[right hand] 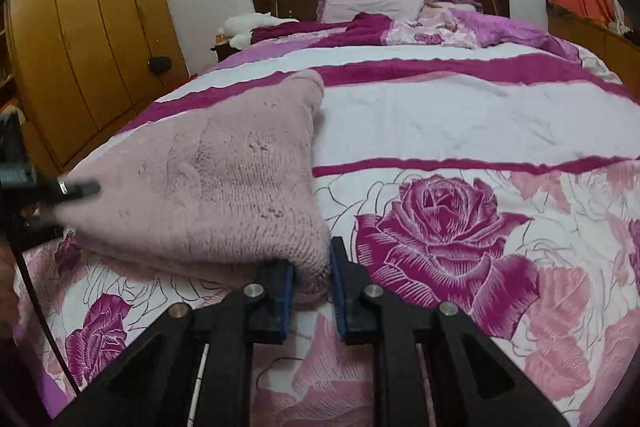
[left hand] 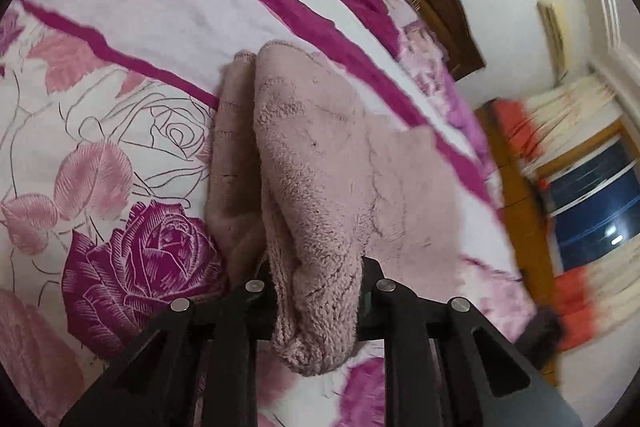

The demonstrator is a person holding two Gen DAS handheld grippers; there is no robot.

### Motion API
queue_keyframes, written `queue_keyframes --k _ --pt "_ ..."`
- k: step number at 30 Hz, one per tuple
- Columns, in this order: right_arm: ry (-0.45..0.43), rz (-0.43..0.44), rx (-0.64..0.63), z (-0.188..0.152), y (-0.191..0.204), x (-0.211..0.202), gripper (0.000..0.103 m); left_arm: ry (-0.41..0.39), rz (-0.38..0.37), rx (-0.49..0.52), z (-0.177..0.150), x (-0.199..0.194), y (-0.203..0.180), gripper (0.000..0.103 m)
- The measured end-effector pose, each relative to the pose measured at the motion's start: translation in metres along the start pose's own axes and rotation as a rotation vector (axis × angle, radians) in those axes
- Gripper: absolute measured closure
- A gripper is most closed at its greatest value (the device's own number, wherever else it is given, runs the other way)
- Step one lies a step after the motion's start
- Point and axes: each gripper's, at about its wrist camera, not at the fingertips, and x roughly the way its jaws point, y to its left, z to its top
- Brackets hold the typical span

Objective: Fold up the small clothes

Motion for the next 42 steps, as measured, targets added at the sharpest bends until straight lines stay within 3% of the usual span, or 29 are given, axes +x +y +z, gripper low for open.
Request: queue_keyframes --k 4,10,16,17,18,20,22,25,29,32,37,38,42 --pt "0.006 0.012 -0.061 -0.001 0.012 -0.004 0.081 0.008 -0.002 0.020 -0.002 -0.004 -0.005 0.103" --pt "0.009 0.141 0.004 -0.004 -0.001 -0.031 0.078 -0.033 -0.029 -0.010 0.001 -0.026 0.001 0.102" --pt "-0.069 0.258 -0.001 0.044 -0.002 -0.041 0.078 -0.026 -0.044 -0.014 0.003 -0.028 -0.001 0.102" --pt "-0.067 0.280 -0.023 0.059 0.003 -0.033 0.086 -0.024 -0.036 0.001 0.002 -0.026 -0.004 0.102" --pt "-0.060 0.307 -0.040 0.071 0.006 -0.023 0.100 -0.020 -0.026 0.011 0.001 -0.024 -0.006 0.102" --pt "0.001 0.340 -0.046 0.090 0.014 0.007 0.103 -0.011 -0.011 0.020 -0.002 -0.020 -0.008 0.102" --pt "0.092 0.316 -0.086 0.096 0.025 0.039 0.103 -0.001 -0.003 0.031 -0.004 -0.021 -0.006 0.102" --pt "0.228 0.199 -0.126 0.079 0.028 0.080 0.103 0.021 -0.017 0.030 -0.006 -0.015 -0.007 0.102" --pt "0.247 0.260 -0.044 0.069 0.013 0.090 0.103 0.033 0.008 0.039 -0.006 -0.005 -0.010 0.102" --pt "0.225 0.258 -0.059 0.067 0.016 0.085 0.103 0.021 -0.004 0.024 -0.006 -0.012 -0.008 0.101" --pt "0.266 0.221 -0.107 0.080 0.028 0.082 0.103 -0.020 0.002 -0.003 -0.022 -0.043 0.001 0.098" --pt "0.264 0.213 -0.120 0.080 0.030 0.080 0.103 -0.031 0.003 -0.016 -0.028 -0.054 0.001 0.095" --pt "0.236 0.204 -0.130 0.083 0.032 0.068 0.101 -0.101 -0.013 -0.047 -0.024 -0.080 -0.004 0.068"
